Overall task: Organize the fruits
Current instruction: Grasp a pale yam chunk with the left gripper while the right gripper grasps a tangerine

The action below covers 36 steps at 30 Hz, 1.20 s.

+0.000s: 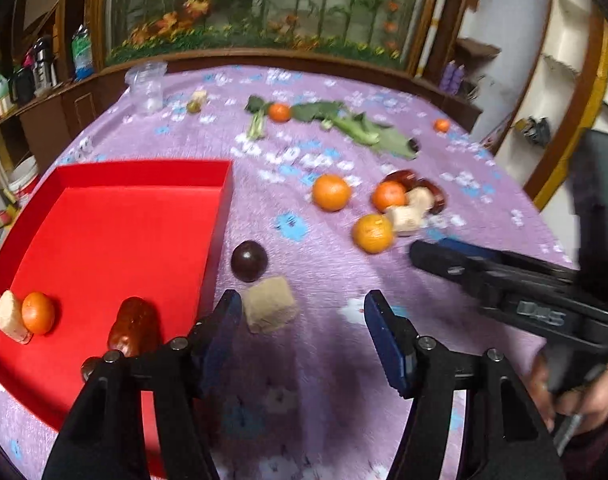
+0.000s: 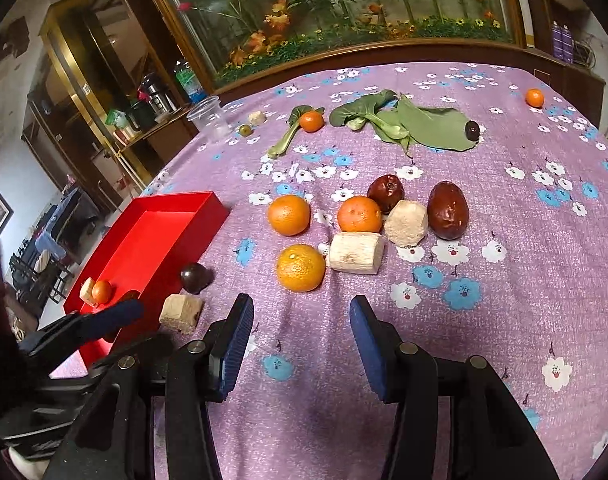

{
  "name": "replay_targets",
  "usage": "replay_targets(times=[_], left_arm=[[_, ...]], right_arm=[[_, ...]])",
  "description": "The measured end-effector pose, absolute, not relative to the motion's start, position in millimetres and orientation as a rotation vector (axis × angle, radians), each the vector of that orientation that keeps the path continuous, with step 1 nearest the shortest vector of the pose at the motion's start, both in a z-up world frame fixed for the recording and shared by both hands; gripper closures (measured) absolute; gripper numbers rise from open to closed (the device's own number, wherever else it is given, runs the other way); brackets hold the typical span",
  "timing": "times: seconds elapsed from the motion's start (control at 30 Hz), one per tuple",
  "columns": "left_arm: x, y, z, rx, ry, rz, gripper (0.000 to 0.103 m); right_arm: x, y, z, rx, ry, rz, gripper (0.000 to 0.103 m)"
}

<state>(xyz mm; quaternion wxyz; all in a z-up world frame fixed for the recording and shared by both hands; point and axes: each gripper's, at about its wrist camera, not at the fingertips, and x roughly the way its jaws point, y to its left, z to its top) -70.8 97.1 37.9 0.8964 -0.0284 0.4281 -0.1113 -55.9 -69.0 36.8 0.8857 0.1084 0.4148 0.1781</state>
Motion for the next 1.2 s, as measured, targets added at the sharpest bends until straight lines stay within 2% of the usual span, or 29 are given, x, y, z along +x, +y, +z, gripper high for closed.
replay_targets(times=[0.2, 0.23, 0.3, 0.9, 0.93, 1.0, 1.2], left_arm=[[-70.1, 89.4, 28.3, -0.05, 0.902, -0.287, 0.041], [-73.9, 89.1, 31.7, -0.058, 0.889, -0.331, 0.049], [-78.4, 91.0, 36.8, -0.101, 0.894, -0.405, 0.057], [-43.5, 81.9, 24.4, -0.104, 0.918, -0.376, 0.057], [-43.2, 82.7, 23.7, -0.107, 0.92, -0.377, 0.057], [-41.6, 82.8, 21.2, -0.106, 0.925, -0.378, 0.057], [-34.3, 73.3, 17.3, -0.085, 0.927, -0.395, 0.057]], right_arm=[[-51.3, -83.3, 32.7, 0.252, 0.865, 0.352, 0.048], [-51.4, -85.1, 32.4, 0.257, 0.866, 0.351, 0.048], [-50.9, -87.9, 32.3, 0.265, 0.865, 0.354, 0.048], [0.8, -40.7, 16.8, 0.262, 0.987, 0.385, 0.048], [1.4, -37.6, 17.5, 0.246, 0.975, 0.371, 0.05], [3.0, -37.9, 16.5, 0.234, 0.972, 0.347, 0.067], [-4.5, -53.9, 17.9, 0.313, 0.957, 0.369, 0.068]])
